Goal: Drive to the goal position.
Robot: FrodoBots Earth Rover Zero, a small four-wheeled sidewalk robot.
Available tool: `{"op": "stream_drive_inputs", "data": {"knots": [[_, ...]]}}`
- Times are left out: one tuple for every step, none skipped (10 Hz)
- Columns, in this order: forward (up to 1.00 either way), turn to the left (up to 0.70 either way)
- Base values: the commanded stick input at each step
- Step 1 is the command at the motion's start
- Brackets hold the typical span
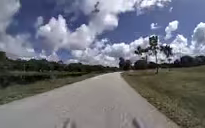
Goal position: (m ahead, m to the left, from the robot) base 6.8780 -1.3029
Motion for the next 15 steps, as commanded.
{"op": "stream_drive_inputs", "data": {"knots": [[0.7,0.32],[0.7,0.0],[0.7,0.0],[0.7,0.04],[0.7,0.25],[0.7,0.35],[0.7,0.35],[0.7,0.35],[0.7,0.35],[0.7,0.27],[0.7,0.0],[0.7,0.0],[0.7,0.0],[0.7,0.0],[0.7,0.0]]}}
